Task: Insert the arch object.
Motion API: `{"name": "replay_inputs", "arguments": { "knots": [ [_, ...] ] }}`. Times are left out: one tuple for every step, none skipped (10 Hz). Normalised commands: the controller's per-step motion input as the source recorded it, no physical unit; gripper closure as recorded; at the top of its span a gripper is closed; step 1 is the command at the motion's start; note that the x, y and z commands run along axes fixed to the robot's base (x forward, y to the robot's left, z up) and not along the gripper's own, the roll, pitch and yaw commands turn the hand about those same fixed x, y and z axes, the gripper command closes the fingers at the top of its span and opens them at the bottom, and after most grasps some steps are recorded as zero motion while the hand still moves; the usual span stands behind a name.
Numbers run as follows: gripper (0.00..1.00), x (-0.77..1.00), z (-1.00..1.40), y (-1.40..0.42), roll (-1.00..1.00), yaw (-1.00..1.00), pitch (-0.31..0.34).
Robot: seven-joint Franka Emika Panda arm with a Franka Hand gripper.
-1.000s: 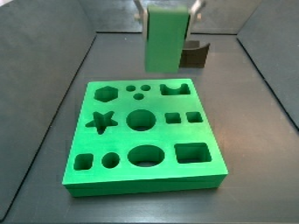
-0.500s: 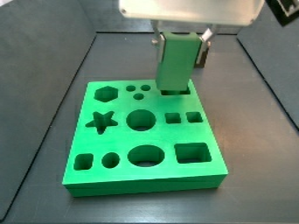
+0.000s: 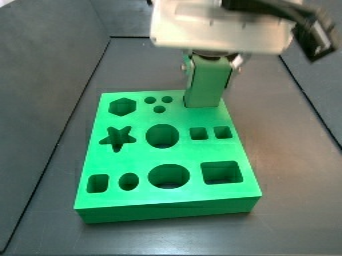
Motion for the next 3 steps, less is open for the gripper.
{"name": "replay_inputs", "arguments": {
  "knots": [
    [1.0,0.02,-0.89,0.0,-0.1,-0.07,-0.1],
    [1.0,0.0,-0.18,0.04,-0.09,-0.02,-0.084],
    [1.0,0.0,0.0,0.0,0.0,0.0,0.0]
  ]
}}
